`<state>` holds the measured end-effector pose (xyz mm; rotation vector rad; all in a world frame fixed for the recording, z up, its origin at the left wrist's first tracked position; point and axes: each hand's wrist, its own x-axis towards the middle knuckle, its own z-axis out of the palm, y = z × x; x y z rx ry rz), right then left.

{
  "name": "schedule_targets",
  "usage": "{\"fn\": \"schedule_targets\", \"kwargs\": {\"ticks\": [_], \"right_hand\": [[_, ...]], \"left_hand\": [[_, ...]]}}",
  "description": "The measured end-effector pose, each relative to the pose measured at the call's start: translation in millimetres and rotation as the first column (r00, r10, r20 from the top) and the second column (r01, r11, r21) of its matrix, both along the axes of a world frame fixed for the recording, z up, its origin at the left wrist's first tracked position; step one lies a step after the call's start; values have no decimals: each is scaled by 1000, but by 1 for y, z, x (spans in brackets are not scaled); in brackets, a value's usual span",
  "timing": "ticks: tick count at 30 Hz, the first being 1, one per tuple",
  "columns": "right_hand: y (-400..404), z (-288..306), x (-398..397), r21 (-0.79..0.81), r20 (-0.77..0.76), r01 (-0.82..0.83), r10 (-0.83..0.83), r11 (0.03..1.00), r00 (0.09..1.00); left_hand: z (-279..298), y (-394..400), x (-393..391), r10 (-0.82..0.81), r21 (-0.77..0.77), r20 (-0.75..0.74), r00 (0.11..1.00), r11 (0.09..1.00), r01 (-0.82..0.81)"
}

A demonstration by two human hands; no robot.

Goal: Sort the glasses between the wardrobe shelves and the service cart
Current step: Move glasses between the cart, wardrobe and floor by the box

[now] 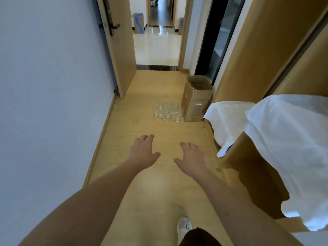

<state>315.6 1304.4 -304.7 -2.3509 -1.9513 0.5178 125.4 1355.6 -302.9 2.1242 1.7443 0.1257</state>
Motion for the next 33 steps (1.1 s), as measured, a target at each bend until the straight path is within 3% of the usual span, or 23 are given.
{"fn": "schedule_targets", "kwargs": {"ticks": [19,33], "right_hand": [[383,-31,60,-24,-64,-42,41,999,997],[610,-76,58,-153,-86,49,-62,987,994]], "left_hand": [[-18,362,69,106,23,39,994,994,-107],[-67,614,83,2,-78,37,999,997,1]]}}
